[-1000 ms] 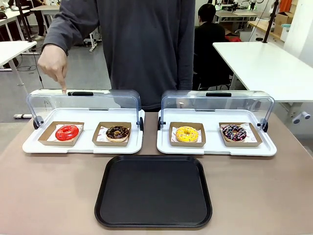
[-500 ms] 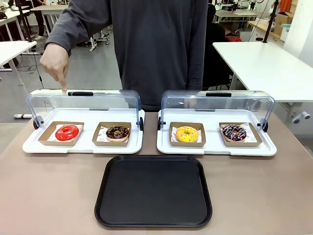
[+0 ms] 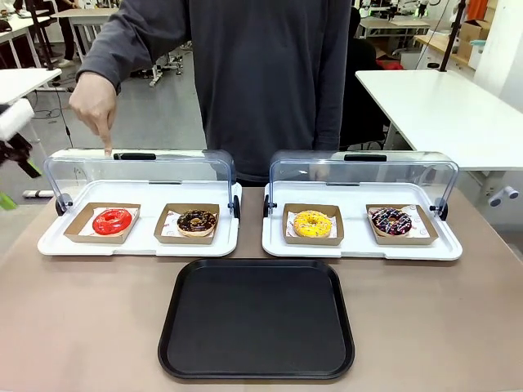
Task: Move the first donut from the left to the tray.
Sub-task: Pick up the Paper togo box containing the Donut indicated by the person and place it on the Handle tray.
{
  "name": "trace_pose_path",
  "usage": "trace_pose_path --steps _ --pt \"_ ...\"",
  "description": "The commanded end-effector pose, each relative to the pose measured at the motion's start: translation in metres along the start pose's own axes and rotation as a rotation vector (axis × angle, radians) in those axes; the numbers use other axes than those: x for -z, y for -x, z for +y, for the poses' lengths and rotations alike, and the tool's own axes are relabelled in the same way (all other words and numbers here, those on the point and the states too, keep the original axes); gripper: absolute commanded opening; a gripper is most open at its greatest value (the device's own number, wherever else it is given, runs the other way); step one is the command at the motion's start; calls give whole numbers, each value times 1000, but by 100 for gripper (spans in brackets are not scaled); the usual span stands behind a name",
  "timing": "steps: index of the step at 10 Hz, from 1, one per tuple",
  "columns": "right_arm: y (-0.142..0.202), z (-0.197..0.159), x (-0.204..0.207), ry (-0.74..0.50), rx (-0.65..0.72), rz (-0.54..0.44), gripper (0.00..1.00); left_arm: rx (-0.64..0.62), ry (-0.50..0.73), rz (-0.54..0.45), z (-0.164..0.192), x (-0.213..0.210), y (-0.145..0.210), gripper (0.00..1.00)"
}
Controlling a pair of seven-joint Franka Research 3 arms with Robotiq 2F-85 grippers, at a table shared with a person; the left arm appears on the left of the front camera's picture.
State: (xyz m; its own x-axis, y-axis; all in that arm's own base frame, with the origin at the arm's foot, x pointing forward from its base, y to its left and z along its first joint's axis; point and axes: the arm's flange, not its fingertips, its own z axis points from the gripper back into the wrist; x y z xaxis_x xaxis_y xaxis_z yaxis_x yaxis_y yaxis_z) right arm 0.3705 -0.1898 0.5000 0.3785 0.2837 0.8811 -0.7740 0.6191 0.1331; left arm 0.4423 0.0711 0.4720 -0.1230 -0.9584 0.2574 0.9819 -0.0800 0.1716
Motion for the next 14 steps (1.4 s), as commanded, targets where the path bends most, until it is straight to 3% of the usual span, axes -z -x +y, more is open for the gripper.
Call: trace_pose_path --steps 1,4,7,8,13,14 --pt "-2 -2 0 2 -18 -29 100 22 -94 -26 -19 32 6 100" --pt "-2 -2 0 2 -18 -29 100 69 -184 15 -14 88 13 100" --pt "-2 -2 0 2 -18 -29 100 73 -208 28 0 112 14 100" --pt "-2 -2 0 2 -18 -29 100 45 -165 42 -13 95 5 100" --pt "-2 -2 0 2 -18 -29 100 46 -176 41 -10 99 5 100" --pt "-2 -2 0 2 -18 -29 100 42 -205 83 -6 105 8 100"
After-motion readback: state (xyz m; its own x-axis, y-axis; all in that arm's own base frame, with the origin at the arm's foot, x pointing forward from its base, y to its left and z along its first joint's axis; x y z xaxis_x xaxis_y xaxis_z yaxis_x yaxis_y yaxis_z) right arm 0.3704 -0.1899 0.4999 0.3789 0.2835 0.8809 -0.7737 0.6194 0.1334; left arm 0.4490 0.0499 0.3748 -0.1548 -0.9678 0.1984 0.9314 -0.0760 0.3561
